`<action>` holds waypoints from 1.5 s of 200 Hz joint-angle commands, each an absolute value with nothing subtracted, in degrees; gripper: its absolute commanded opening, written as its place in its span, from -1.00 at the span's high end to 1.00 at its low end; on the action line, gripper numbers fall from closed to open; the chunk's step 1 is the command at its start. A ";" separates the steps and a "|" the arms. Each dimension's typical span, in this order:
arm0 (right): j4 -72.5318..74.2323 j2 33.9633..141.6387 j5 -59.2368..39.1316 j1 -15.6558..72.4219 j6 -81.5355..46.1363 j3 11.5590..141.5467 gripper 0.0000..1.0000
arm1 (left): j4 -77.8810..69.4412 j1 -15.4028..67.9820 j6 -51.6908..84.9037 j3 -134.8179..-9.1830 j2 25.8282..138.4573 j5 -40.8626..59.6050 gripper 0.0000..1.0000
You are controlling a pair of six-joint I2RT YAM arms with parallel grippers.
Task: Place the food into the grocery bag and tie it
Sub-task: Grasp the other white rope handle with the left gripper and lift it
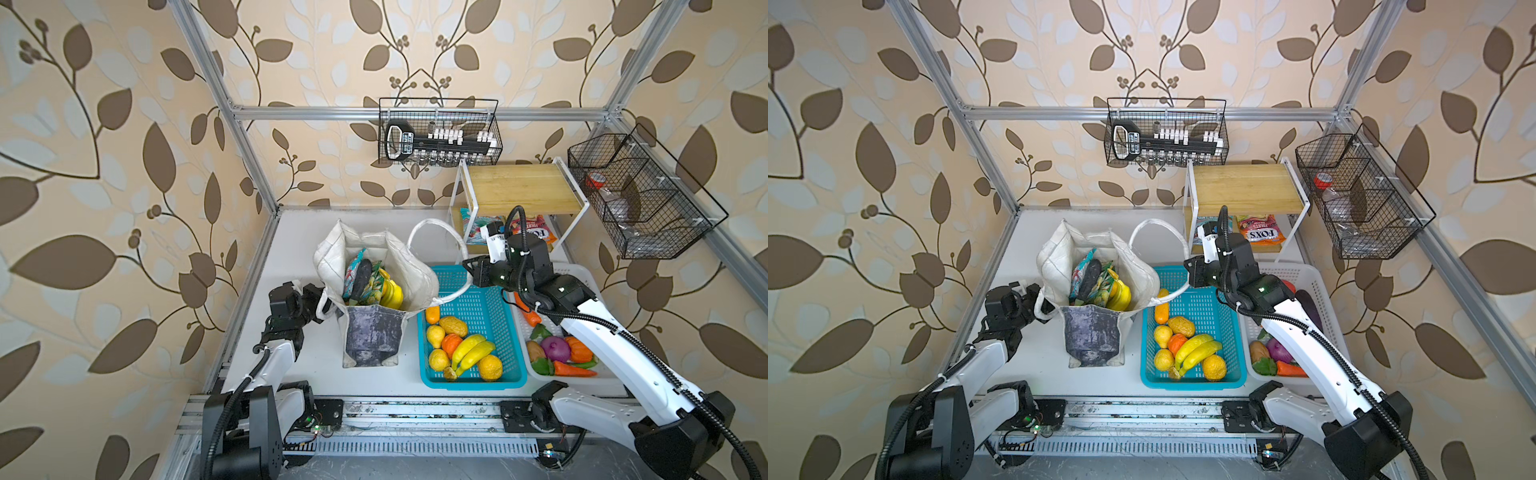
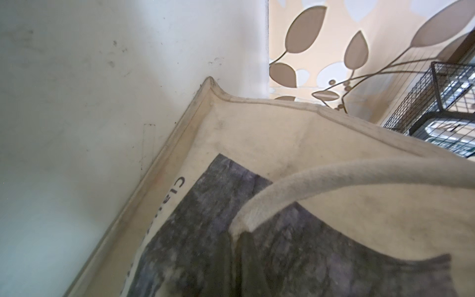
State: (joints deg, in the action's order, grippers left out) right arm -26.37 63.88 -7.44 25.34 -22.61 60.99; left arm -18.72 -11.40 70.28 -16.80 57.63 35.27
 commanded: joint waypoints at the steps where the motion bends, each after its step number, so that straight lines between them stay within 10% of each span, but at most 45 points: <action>1: -26.63 63.77 -6.09 24.68 -21.54 61.79 1.00 | -7.98 -13.28 65.68 -20.37 52.87 34.09 1.00; 131: -28.39 62.37 -4.97 22.46 -20.21 68.93 1.00 | 37.73 -23.99 40.01 -54.80 40.97 23.47 1.00; 167: -26.87 62.27 3.78 30.27 -12.14 73.04 1.00 | 32.87 -23.50 43.47 -65.78 47.02 37.63 1.00; 300: -8.27 82.56 -21.53 42.81 -11.37 76.59 1.00 | 35.24 13.48 39.77 -89.95 70.06 33.02 1.00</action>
